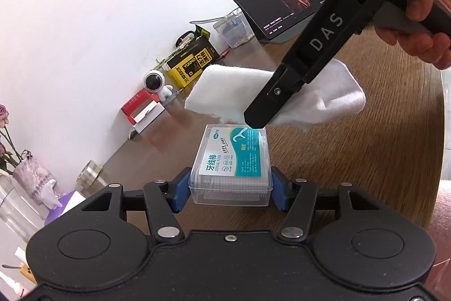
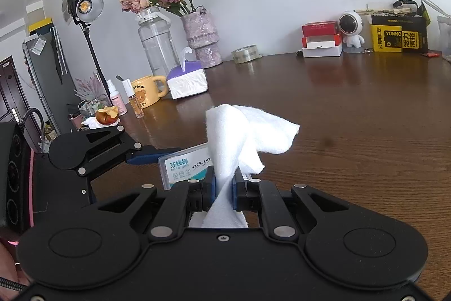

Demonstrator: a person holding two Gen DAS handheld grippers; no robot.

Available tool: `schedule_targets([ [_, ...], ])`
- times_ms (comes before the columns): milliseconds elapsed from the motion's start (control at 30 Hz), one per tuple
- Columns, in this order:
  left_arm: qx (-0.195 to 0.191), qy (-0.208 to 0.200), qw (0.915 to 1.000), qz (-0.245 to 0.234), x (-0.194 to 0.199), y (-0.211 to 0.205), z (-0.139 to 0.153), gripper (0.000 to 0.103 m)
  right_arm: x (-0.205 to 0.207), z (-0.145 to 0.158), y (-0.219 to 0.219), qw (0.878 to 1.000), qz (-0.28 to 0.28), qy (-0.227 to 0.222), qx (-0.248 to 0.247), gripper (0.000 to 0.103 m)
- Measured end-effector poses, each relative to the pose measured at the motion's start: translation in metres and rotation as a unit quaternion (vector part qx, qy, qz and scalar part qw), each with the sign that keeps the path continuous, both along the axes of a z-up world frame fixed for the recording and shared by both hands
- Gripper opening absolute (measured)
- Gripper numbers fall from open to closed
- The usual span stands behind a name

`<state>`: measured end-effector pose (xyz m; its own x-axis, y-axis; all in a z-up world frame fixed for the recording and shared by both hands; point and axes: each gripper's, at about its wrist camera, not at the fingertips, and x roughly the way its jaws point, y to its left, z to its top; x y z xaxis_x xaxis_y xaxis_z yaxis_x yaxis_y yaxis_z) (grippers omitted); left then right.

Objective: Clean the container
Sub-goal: 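Rub the wipe over the floss box lid with the right gripper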

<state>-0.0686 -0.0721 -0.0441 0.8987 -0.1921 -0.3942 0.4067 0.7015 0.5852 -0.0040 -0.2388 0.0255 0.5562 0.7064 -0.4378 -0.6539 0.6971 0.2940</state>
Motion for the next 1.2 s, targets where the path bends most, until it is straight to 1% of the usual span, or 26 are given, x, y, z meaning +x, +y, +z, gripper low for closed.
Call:
schedule_targets([
  [133, 0.010, -0.013, 0.9999, 0.003, -0.006, -0.005, -0.004, 0.057, -0.001, -0.001, 0.005, 1.000, 0.012, 0.001, 0.002, 0.012],
  [267, 0.004, -0.027, 0.9996, -0.002, -0.013, -0.008, -0.010, 0.057, 0.002, 0.000, 0.017, 1.000, 0.028, 0.000, 0.002, 0.012],
  [500, 0.004, -0.027, 0.9996, 0.001, -0.013, -0.007, -0.012, 0.057, 0.005, 0.006, 0.029, 0.999, 0.037, -0.014, 0.004, 0.012],
  [900, 0.005, -0.028, 0.9996, 0.001, -0.012, -0.005, -0.013, 0.057, -0.006, -0.012, 0.002, 1.000, 0.016, 0.017, 0.000, 0.012],
  [1067, 0.005, -0.028, 0.9996, 0.003, -0.010, -0.002, -0.012, 0.057, -0.007, -0.003, 0.016, 0.999, 0.040, 0.002, 0.000, 0.012],
  [1200, 0.004, -0.028, 0.9996, 0.004, -0.009, -0.001, -0.013, 0.057, 0.003, 0.005, 0.026, 0.999, 0.048, -0.011, 0.004, 0.012],
])
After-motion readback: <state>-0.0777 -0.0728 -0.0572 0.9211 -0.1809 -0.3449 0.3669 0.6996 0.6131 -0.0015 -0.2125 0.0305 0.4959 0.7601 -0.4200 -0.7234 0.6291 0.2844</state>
